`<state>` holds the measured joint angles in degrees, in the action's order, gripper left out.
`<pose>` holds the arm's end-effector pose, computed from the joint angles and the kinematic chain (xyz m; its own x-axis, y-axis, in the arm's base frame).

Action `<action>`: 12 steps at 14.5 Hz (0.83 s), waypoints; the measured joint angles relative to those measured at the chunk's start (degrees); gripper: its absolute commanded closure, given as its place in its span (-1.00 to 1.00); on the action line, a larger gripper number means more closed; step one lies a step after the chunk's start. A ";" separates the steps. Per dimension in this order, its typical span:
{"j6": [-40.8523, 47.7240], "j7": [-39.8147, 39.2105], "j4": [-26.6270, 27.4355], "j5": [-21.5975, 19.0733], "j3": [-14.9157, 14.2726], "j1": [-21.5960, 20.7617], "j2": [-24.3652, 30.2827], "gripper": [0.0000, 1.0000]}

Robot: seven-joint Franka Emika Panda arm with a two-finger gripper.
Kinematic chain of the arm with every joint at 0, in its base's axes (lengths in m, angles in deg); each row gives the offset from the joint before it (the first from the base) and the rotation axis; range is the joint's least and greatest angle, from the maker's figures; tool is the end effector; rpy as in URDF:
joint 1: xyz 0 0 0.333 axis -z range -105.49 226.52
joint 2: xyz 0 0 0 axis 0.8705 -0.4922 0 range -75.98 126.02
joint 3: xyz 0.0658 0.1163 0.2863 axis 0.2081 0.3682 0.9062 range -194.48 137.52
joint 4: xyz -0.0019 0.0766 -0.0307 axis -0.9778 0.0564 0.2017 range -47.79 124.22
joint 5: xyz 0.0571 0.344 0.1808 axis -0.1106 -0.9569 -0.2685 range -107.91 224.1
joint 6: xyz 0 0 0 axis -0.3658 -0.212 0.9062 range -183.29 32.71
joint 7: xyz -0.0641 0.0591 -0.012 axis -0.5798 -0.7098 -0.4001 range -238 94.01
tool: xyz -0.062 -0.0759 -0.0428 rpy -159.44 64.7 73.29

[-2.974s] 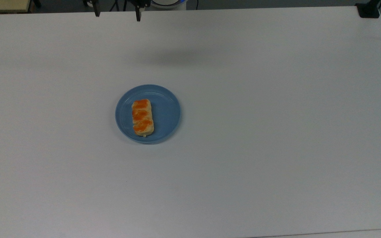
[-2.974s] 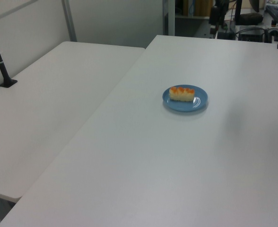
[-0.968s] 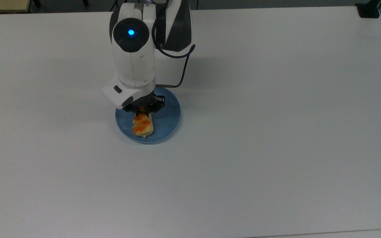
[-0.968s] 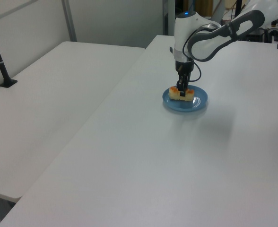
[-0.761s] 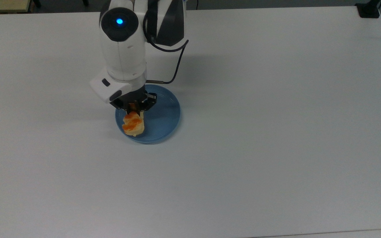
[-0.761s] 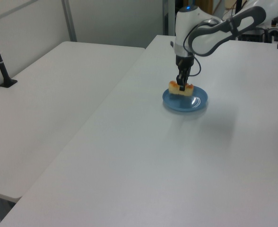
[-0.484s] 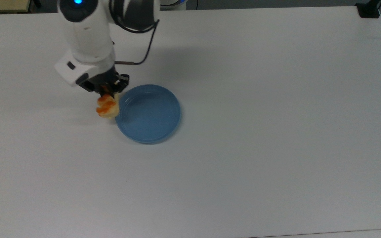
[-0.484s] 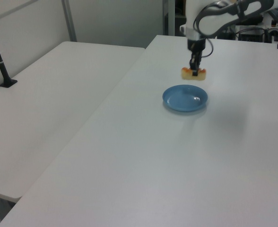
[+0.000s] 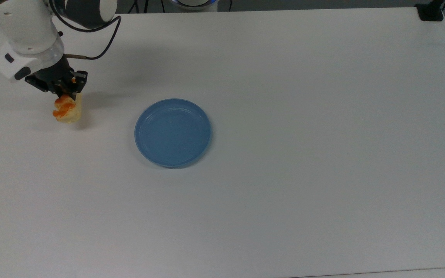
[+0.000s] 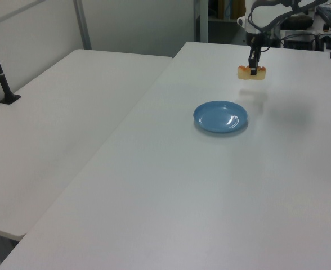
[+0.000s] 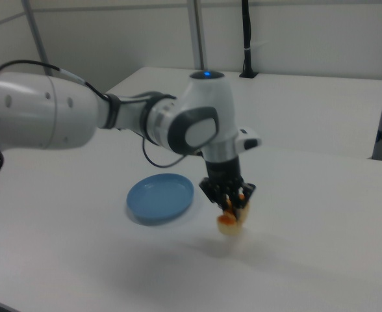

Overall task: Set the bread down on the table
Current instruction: 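Carry the bread off the plate and lower it onto the table, then open the gripper to release the bread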

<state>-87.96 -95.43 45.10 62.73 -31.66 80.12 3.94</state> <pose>0.6081 -0.2558 0.3871 0.9985 0.0539 -0.0105 0.0547 -0.9940 0.0949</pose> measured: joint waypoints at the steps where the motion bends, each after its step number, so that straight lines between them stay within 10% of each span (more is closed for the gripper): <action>1: -2.08 -0.22 0.09 0.00 0.00 0.78 -1.12 0.49; 4: -6.88 -0.26 0.12 0.01 0.00 1.41 -4.75 0.46; 5: -8.37 -0.26 0.08 0.01 0.00 1.52 -5.82 0.01; 6: -8.74 -0.26 0.06 0.02 0.00 1.61 -6.11 -0.99; 12: -8.89 -0.17 -1.25 0.03 -0.01 2.59 -5.04 -1.00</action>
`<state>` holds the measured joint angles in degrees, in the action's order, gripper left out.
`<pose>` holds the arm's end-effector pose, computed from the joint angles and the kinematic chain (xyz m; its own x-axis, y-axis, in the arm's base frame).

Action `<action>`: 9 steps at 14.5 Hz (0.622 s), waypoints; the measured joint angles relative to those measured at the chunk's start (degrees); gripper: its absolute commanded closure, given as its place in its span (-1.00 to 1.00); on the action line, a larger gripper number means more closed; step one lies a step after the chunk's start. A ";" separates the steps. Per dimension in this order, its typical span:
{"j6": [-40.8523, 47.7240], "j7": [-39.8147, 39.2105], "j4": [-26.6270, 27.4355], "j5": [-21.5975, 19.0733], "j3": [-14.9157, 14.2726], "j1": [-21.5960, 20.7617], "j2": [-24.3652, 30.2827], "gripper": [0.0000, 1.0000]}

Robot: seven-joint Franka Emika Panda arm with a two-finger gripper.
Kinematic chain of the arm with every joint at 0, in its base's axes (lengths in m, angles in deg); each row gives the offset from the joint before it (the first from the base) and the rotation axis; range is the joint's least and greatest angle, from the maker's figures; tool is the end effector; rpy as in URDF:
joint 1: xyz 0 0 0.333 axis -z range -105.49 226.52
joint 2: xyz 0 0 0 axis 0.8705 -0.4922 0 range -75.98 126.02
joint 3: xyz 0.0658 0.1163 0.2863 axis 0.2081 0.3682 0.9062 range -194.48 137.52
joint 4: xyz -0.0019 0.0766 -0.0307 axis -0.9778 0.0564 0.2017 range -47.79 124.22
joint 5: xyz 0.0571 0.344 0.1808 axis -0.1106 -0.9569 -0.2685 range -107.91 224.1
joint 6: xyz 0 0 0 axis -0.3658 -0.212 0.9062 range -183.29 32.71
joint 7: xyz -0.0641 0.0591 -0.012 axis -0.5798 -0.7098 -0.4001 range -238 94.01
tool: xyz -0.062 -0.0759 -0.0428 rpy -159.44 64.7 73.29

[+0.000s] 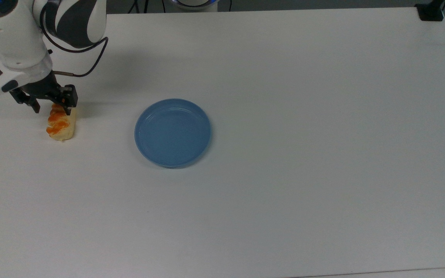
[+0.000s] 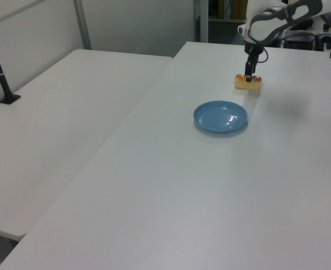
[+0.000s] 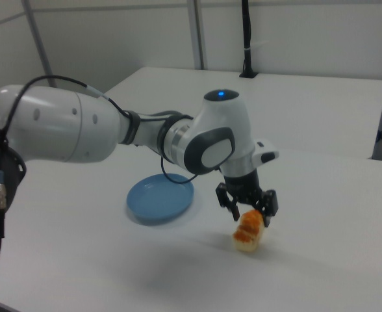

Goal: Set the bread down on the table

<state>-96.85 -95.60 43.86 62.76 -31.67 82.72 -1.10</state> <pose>0.6181 -0.2911 0.3530 0.9973 0.0275 0.0688 0.0182 -0.9911 0.1322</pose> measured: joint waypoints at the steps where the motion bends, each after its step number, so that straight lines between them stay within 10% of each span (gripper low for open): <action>1: 0.28 0.28 -0.30 0.00 -0.01 0.28 0.98 -1.00; 9: 20.78 21.01 -0.90 -0.16 0.40 -4.25 18.72 -1.00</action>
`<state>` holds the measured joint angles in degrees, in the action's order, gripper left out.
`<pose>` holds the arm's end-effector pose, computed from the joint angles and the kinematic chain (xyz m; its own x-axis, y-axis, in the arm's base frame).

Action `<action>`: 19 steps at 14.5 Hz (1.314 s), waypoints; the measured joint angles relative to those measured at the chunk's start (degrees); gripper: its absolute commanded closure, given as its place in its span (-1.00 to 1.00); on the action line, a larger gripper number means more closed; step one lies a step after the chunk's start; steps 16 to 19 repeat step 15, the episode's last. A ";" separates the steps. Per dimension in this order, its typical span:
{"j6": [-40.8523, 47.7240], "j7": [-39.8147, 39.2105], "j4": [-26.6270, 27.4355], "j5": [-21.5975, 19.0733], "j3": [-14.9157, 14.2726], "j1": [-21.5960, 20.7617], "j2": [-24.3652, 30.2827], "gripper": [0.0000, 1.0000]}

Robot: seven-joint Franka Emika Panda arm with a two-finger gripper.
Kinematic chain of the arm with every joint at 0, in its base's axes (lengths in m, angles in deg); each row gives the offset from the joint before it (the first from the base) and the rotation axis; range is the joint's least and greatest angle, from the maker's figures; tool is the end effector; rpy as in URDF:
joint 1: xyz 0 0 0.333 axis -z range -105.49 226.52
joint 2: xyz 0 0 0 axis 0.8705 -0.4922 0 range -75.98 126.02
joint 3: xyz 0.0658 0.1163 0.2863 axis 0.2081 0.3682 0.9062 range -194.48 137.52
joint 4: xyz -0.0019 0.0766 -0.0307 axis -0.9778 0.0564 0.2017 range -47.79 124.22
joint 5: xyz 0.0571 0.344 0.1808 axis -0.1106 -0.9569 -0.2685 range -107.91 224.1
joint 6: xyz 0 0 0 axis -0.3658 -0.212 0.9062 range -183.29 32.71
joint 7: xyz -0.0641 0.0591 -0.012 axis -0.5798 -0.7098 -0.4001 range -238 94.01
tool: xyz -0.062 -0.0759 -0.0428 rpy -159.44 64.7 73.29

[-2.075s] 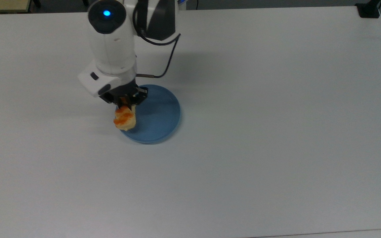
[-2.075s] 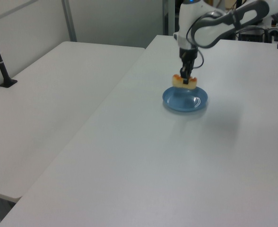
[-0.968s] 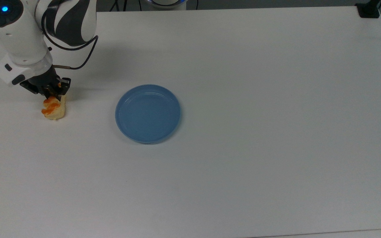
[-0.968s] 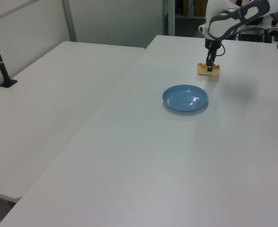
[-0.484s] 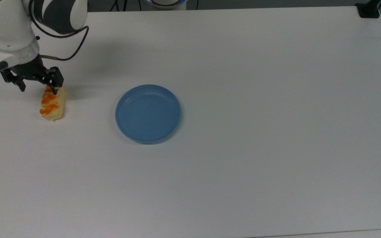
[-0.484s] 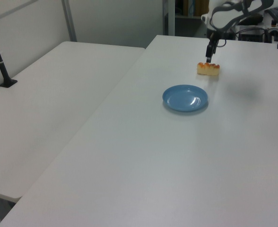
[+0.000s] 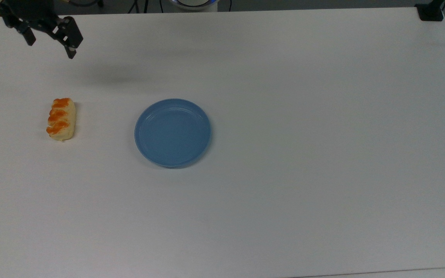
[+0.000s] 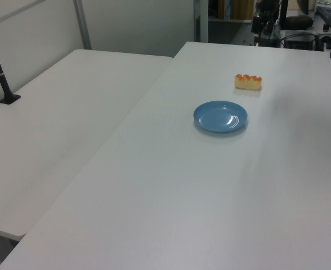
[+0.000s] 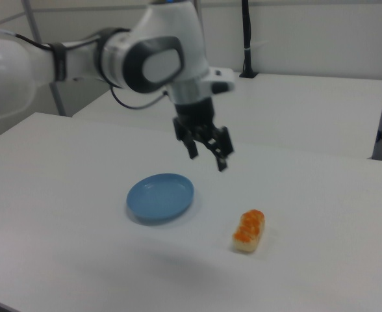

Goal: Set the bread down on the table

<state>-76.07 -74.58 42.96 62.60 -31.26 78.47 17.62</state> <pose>0.5722 -0.2212 0.5381 0.9536 -0.2861 0.0935 -0.2942 -0.9518 0.0874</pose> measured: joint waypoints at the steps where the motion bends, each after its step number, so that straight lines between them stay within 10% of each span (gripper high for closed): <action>1: 0.54 4.57 0.12 -0.02 0.03 -2.38 1.34 -1.00; 9: 6.23 10.86 0.21 -1.40 -4.68 -21.26 8.17 -1.00; 19: 9.23 2.80 0.91 -2.42 -4.69 -23.44 8.78 -1.00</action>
